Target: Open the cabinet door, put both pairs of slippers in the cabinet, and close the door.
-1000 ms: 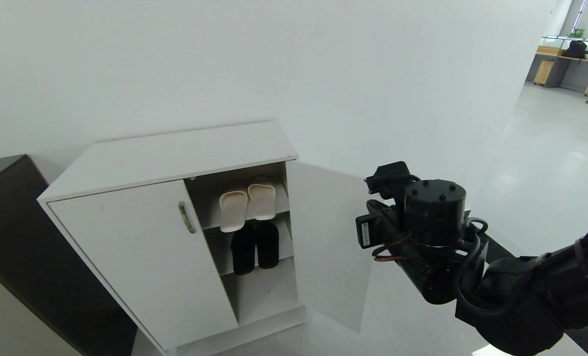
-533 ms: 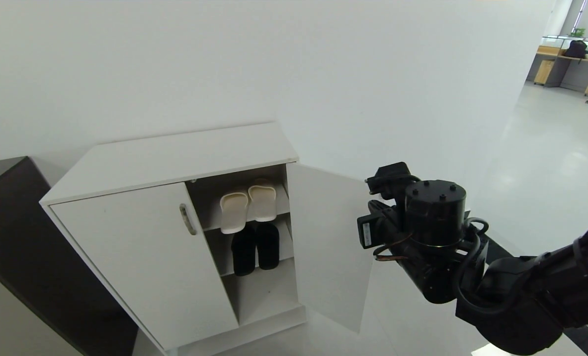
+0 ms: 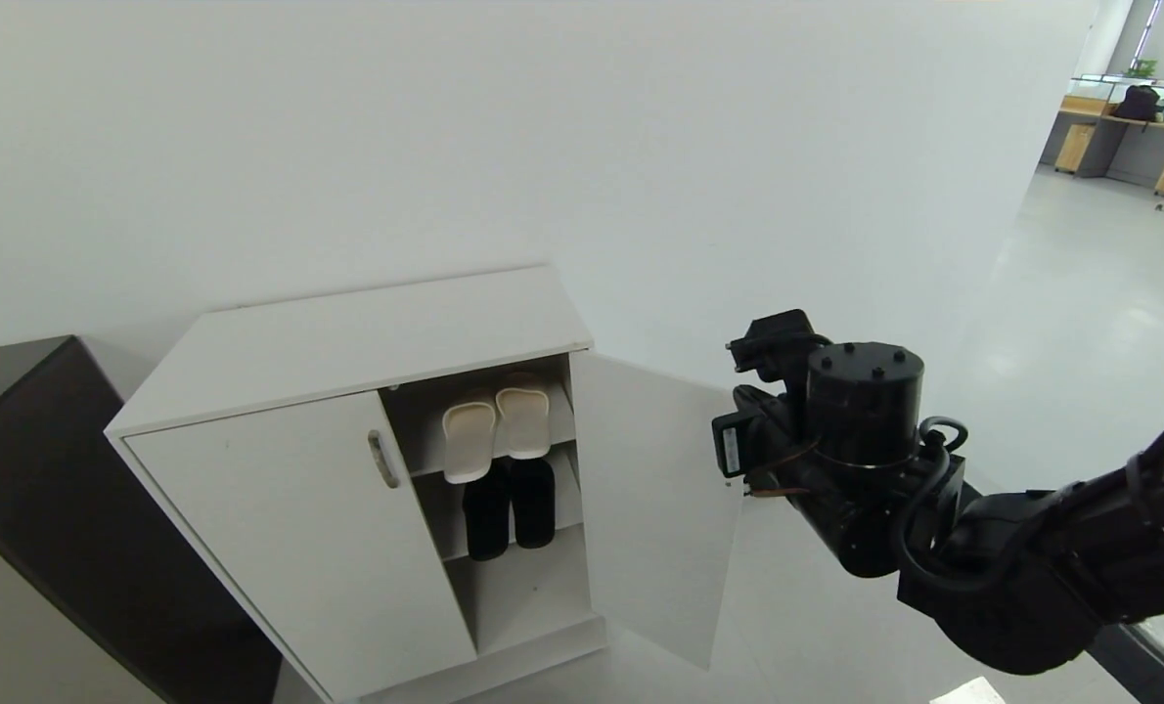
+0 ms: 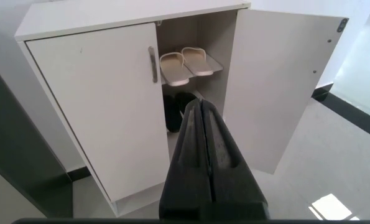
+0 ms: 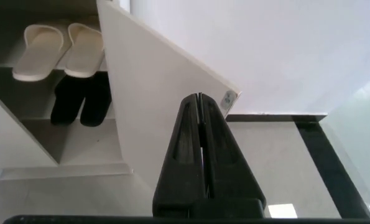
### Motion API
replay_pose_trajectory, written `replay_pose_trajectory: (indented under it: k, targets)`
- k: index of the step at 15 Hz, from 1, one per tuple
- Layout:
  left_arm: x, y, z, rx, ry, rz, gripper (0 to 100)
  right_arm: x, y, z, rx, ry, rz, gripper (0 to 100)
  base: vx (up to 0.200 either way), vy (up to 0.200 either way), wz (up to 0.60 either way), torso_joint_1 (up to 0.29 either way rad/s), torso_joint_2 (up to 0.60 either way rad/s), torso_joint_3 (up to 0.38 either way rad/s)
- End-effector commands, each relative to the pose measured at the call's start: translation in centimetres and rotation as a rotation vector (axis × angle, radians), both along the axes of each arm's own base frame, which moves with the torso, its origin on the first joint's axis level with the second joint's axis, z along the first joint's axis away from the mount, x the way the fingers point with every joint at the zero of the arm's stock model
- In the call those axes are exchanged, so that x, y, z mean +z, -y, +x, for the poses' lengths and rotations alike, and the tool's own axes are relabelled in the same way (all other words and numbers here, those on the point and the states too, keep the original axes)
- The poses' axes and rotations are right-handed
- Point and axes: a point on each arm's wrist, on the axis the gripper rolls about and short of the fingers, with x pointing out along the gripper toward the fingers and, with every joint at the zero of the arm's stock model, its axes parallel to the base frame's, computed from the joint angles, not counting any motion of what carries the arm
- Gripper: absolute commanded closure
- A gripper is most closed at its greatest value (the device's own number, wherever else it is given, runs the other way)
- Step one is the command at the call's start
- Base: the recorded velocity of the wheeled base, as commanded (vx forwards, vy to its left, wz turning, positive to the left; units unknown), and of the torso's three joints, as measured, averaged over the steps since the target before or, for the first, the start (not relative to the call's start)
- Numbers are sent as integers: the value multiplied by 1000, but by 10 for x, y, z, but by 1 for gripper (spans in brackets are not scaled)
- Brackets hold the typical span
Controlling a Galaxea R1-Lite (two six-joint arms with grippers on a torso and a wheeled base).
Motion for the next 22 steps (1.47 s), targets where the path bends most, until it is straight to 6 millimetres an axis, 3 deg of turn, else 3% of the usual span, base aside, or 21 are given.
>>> replay_pose_trajectory:
  k: [1,2,5,7,11,15,17,22]
  targets:
    - [0,0,0,0,-2,0,100,13,9,23,-50,7,23,100,0,0,0,0,0,0]
    - [0,0,0,0,-2,1,100,27,17,39,-96,-57,65,100,0,0,0,0,0,0]
    - [0,0,0,0,-2,0,100,61,21,61,-82,-141,135,100,0,0,0,0,0,0]
    - [0,0,0,0,-2,1,100,63,21,82,-111,-127,146,100,-200,0,0,5,7,0]
    - [0,0,0,0,-2,1,100,45,28,135,-179,-143,161,100,-50,0,0,7,-1,-2]
    - [0,0,0,0,-2,1,100,26,33,171,-165,-144,185,100,0,0,0,0,0,0]
    - [0,0,0,0,-2,1,100,14,33,185,-177,-154,181,100,0,0,0,0,0,0]
    - [0,0,0,0,-2,1,100,-5,31,197,-169,-204,170,100,0,0,0,0,0,0]
